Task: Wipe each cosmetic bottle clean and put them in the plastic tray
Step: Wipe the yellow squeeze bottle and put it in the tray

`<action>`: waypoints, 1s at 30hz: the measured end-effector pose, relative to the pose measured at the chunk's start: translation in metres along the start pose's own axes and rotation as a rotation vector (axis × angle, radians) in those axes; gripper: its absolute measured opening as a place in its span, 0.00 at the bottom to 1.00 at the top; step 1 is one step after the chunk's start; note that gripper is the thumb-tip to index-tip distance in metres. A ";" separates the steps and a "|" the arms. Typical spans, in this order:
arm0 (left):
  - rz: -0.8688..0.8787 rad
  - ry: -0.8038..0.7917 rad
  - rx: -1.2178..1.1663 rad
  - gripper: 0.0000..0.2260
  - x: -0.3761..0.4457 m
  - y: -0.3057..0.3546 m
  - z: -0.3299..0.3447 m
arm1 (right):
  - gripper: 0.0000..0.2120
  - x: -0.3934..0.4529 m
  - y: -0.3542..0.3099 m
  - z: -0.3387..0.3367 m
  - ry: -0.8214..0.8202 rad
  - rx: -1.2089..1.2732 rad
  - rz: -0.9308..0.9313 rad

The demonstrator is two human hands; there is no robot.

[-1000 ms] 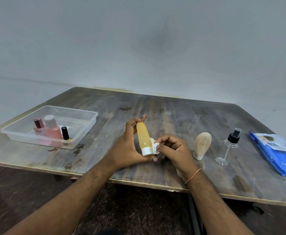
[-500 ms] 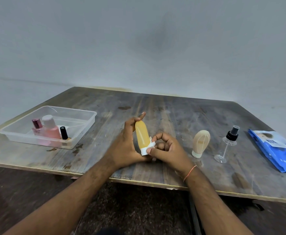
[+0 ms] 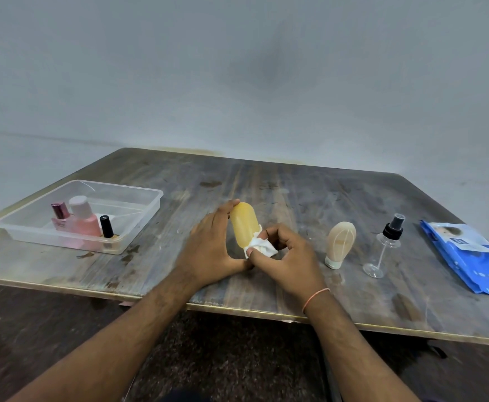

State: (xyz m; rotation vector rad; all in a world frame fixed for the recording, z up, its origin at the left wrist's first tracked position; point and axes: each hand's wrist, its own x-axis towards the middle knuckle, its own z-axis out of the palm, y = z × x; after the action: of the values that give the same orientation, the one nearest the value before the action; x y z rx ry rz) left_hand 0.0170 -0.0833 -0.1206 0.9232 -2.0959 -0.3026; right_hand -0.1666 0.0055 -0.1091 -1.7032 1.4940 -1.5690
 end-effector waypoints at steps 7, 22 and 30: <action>0.004 0.030 0.026 0.54 0.000 0.001 0.000 | 0.10 0.000 0.003 0.000 -0.014 -0.048 -0.060; 0.012 0.056 -0.252 0.54 0.003 0.001 -0.005 | 0.03 0.005 0.006 -0.005 -0.083 0.188 -0.034; 0.051 0.000 -0.279 0.56 0.002 0.000 -0.005 | 0.05 0.005 0.007 0.000 -0.092 0.184 0.094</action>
State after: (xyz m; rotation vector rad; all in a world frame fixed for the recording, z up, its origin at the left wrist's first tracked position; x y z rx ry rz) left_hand 0.0196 -0.0843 -0.1164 0.7030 -2.0097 -0.5529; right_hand -0.1707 -0.0019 -0.1126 -1.5576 1.3220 -1.5081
